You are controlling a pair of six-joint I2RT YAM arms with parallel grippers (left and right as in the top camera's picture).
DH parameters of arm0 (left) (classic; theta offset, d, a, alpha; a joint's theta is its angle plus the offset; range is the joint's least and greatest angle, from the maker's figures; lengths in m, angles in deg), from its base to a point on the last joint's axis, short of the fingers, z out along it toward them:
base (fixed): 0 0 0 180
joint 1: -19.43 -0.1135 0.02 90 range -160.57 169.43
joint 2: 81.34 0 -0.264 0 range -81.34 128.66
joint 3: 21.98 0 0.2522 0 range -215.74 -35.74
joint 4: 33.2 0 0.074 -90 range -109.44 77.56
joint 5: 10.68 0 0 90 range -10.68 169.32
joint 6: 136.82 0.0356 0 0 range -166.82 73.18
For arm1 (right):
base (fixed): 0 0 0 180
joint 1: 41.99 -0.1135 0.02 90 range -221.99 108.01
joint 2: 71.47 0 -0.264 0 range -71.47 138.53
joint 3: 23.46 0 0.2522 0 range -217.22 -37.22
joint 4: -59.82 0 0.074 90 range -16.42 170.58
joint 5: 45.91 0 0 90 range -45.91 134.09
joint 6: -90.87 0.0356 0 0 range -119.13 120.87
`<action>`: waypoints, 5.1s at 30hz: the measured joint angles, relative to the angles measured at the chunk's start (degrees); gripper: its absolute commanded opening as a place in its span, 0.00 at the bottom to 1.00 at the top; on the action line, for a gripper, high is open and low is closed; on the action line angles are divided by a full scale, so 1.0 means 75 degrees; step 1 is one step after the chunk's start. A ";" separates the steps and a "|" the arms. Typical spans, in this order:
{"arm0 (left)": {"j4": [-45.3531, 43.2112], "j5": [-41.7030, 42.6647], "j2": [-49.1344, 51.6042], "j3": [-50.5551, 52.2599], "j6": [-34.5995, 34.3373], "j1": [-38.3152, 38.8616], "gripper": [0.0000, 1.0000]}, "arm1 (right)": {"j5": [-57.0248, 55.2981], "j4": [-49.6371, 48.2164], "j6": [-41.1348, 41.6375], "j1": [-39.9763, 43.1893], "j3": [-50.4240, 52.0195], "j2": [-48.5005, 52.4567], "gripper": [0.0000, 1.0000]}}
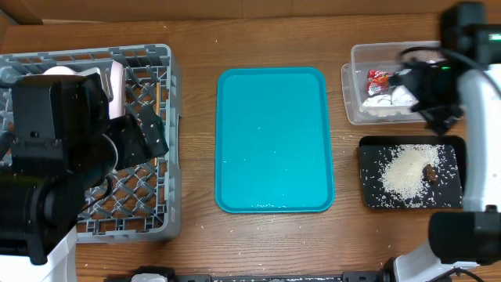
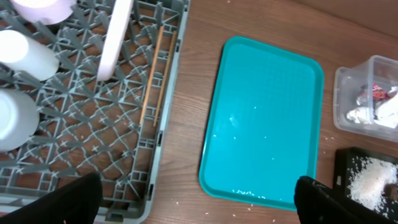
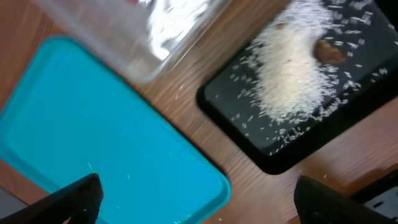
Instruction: Sort waste into correct bins and load items into the dishwasher
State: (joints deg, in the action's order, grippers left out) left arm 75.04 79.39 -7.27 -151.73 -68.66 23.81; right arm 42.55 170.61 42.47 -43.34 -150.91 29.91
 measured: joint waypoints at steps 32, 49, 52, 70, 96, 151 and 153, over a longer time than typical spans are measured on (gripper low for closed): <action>0.0000 -0.0163 0.0472 0.0000 -0.0073 0.0000 1.00 | -0.0801 0.0012 -0.1877 -0.4004 0.0000 -0.0953 1.00; 0.0009 -0.0166 0.0487 0.0003 -0.0073 0.0000 1.00 | 0.1131 -0.4672 -0.3797 -0.0577 0.3748 -0.5039 1.00; 0.0006 -0.0166 0.0487 0.0003 -0.0073 0.0000 1.00 | 0.1568 -0.6359 -0.4062 -0.0574 0.5540 -0.5878 1.00; 0.0006 -0.0169 0.0501 0.0000 -0.0073 0.0000 1.00 | 0.2553 -1.2371 -0.4357 -0.0574 1.3047 -1.0480 1.00; 0.0003 -0.0169 0.0501 0.0003 -0.0073 0.0000 1.00 | 0.1545 -1.4166 -0.4529 -0.0440 1.5003 -1.3417 1.00; 0.0006 -0.0169 0.0501 0.0000 -0.0073 0.0000 1.00 | 0.0347 -1.2246 -0.5030 -0.0370 1.5017 -1.3432 1.00; 0.0003 -0.0169 0.0501 0.0000 -0.0073 0.0000 1.00 | 0.0344 -1.2243 -0.5036 -0.0370 1.5017 -1.3432 1.00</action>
State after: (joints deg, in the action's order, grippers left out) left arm 75.06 78.13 -3.51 -151.73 -69.21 23.81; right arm 45.13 78.79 4.71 -46.11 -38.28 -70.83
